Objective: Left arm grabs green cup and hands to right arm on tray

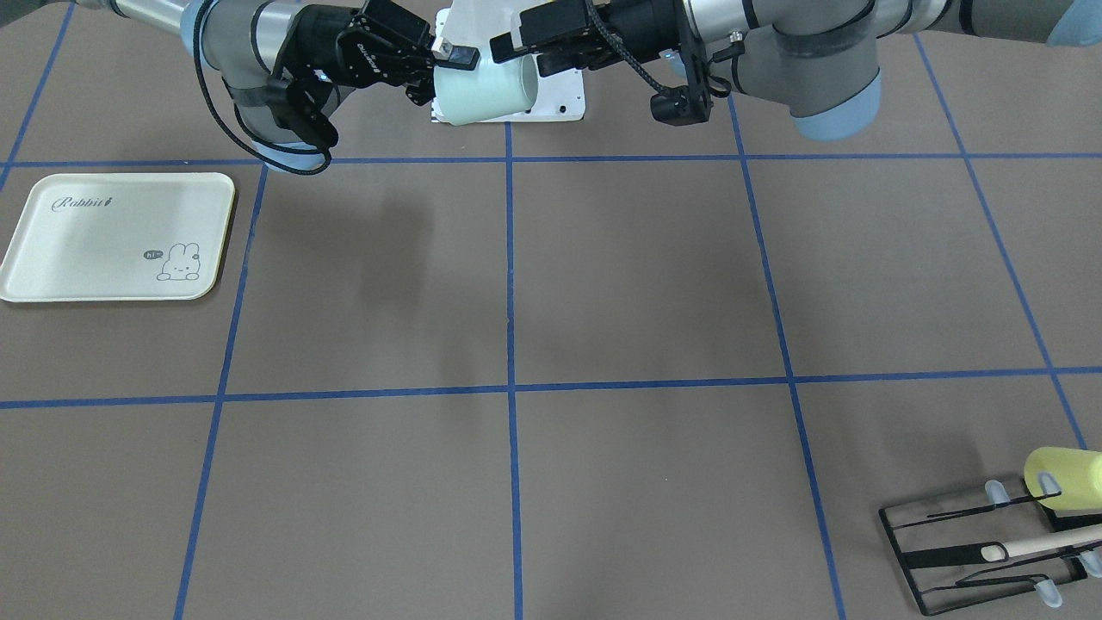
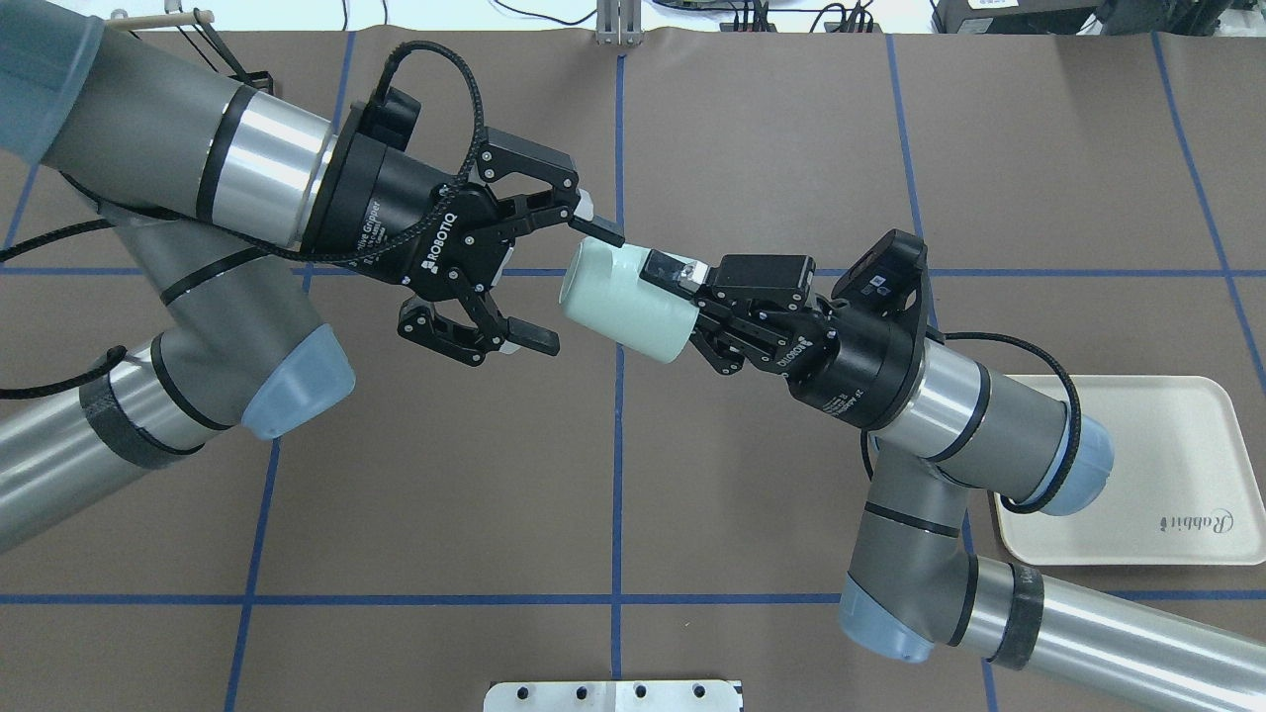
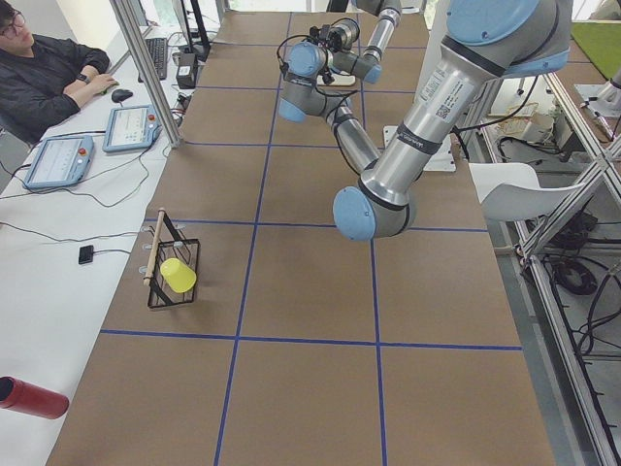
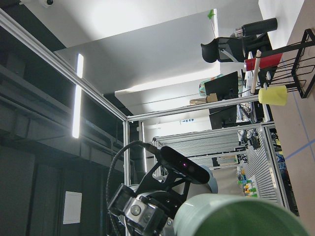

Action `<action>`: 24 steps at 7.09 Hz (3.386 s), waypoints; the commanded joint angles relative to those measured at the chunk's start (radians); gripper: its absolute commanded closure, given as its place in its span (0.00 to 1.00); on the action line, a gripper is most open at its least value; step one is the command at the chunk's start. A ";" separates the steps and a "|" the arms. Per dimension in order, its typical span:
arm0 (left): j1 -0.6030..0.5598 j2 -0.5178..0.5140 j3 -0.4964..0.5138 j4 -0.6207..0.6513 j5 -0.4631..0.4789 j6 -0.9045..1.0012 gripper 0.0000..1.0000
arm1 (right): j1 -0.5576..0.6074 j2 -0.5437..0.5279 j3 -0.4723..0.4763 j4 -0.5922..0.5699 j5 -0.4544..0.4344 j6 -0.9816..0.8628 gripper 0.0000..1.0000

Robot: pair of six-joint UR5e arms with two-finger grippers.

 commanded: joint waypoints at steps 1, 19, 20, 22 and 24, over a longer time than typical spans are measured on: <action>-0.006 0.014 0.000 -0.001 -0.003 0.036 0.00 | 0.034 -0.039 -0.006 -0.026 0.010 0.002 1.00; -0.665 0.684 0.040 0.827 0.096 2.374 0.00 | 0.794 -0.372 0.030 -1.303 0.917 -1.303 1.00; -0.678 0.692 0.076 0.904 0.094 2.411 0.00 | 0.766 -0.421 0.075 -1.325 0.899 -1.308 1.00; -0.742 0.694 0.182 0.926 0.092 2.511 0.00 | 0.609 -0.481 0.323 -1.634 0.708 -1.313 1.00; -0.756 0.753 0.196 0.918 0.092 2.516 0.00 | 0.489 -0.505 0.478 -1.849 0.589 -1.318 1.00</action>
